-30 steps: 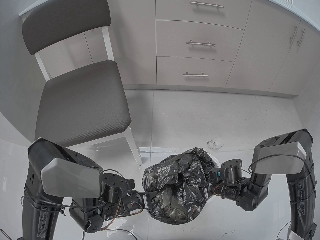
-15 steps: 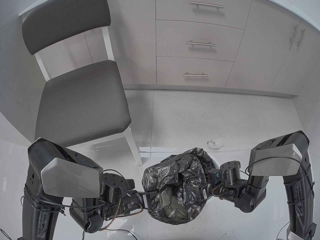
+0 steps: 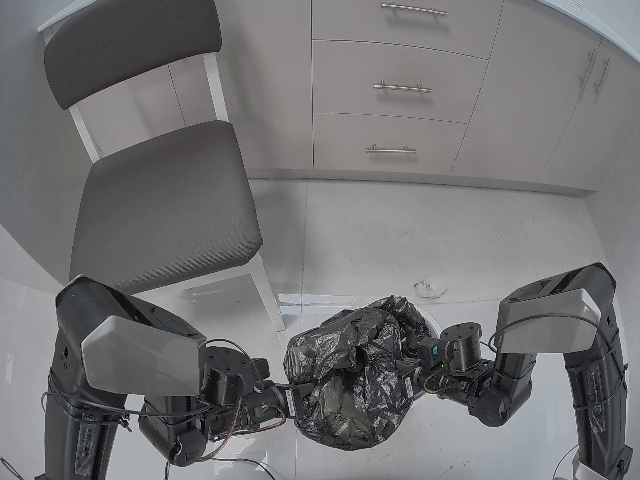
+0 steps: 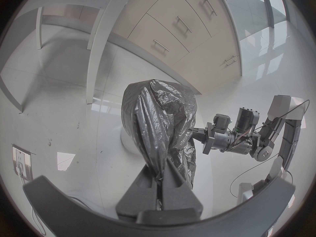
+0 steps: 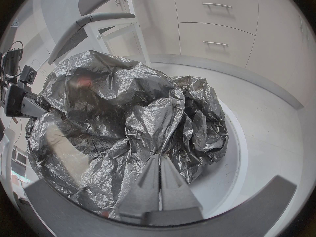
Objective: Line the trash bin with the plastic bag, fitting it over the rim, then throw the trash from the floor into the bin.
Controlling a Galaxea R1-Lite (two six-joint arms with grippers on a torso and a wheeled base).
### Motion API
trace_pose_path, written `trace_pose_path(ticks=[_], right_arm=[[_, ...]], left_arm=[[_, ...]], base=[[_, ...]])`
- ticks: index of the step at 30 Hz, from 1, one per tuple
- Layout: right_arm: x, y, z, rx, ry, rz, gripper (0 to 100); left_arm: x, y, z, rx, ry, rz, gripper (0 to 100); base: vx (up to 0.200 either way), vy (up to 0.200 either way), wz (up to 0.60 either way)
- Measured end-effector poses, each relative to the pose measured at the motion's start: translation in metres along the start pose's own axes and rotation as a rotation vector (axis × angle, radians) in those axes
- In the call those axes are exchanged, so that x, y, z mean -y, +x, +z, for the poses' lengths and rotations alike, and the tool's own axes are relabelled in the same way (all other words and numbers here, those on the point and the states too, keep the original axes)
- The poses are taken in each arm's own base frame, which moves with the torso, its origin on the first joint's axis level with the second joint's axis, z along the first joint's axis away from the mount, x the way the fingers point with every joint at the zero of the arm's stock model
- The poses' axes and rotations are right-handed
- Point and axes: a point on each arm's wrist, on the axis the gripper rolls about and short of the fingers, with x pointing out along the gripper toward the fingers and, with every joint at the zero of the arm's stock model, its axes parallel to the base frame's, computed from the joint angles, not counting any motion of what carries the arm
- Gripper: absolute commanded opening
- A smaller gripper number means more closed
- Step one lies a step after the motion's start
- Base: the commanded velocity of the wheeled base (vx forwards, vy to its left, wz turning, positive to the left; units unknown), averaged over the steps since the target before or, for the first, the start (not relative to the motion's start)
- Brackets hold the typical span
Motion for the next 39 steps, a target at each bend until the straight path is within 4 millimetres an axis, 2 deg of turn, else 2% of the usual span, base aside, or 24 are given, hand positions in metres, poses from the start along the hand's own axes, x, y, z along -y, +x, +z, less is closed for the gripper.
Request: trace_pose_path(ticks=[6,15,19,27,33,39], right_arm=[[0.002,0.0,0.001,0.01,0.002,-0.025,0],[0.009,-0.004,0.012,0.059,-0.098,-0.24,0],[0.004,-0.008,0.018,0.11,-0.169,-0.319,0],[-0.008,-0.015,0.016,0.095,-0.258,-0.414,0],[-0.012,-0.016,0.011,0.069,-0.267,-0.47,0],[-0.012,-0.017,0.01,0.06,-0.268,-0.488,0]], left_arm=[[0.0,0.0,0.0,-0.001,0.0,0.0,0],[0.001,0.0,0.0,0.016,0.015,0.026,0],[0.002,0.0,0.0,0.02,0.019,0.031,0],[0.004,-0.001,-0.001,0.019,0.026,0.029,0],[0.013,0.002,-0.004,0.044,0.045,0.053,0],[0.026,0.015,-0.008,0.103,0.074,0.102,0]], base=[[0.0,0.0,0.0],[0.0,0.0,0.0],[0.0,0.0,0.0],[0.0,0.0,0.0],[0.0,0.0,0.0],[0.0,0.0,0.0]])
